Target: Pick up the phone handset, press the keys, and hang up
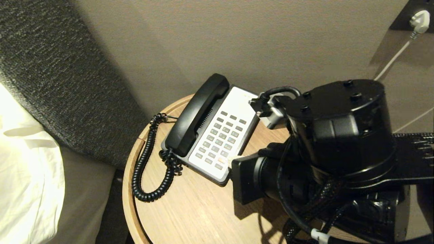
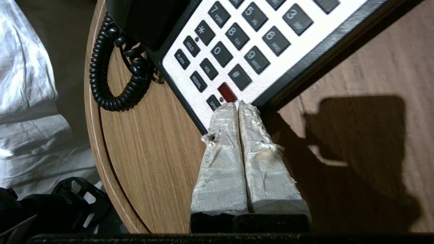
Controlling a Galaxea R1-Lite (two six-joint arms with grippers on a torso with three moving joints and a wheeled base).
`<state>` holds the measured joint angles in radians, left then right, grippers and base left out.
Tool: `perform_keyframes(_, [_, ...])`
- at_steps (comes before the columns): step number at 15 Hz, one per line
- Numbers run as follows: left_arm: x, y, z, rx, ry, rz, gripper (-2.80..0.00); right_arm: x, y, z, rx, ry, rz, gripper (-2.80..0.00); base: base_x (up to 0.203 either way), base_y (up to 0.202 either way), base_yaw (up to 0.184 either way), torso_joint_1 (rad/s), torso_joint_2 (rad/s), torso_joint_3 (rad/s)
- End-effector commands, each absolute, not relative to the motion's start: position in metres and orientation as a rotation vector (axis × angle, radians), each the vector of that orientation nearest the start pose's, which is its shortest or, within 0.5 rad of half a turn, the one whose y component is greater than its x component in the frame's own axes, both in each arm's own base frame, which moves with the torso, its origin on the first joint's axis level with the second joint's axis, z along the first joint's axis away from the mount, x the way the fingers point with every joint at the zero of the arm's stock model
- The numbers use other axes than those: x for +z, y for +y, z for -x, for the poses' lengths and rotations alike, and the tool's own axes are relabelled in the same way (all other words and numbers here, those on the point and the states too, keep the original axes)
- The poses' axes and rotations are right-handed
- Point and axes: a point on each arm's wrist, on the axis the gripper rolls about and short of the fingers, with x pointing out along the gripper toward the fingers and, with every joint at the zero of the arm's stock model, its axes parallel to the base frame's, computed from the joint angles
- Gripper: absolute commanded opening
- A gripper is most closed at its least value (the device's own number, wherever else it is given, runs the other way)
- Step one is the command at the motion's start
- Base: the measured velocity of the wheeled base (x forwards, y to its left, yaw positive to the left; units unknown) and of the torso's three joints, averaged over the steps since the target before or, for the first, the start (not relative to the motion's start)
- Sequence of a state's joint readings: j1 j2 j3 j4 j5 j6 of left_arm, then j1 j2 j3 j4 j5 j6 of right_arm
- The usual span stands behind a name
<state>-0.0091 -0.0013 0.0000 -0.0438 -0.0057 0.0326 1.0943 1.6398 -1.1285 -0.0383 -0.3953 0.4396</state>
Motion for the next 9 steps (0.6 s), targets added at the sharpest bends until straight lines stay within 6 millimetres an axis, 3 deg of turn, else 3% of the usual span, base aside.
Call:
perform_keyframes(1, [0.073, 0.000, 0.021, -0.015, -0.021, -0.032, -2.80, 0.245, 0.245, -0.139, 0.585, 0.467, -0.119, -2.80, 0.000, 0.000, 0.000, 0.000, 0.00, 0.000])
perform_keyframes(9, [0.073, 0.000, 0.021, -0.015, -0.020, -0.034, -2.80, 0.263, 0.178, -0.129, 0.496, 0.395, -0.194, -2.80, 0.000, 0.000, 0.000, 0.000, 0.00, 0.000])
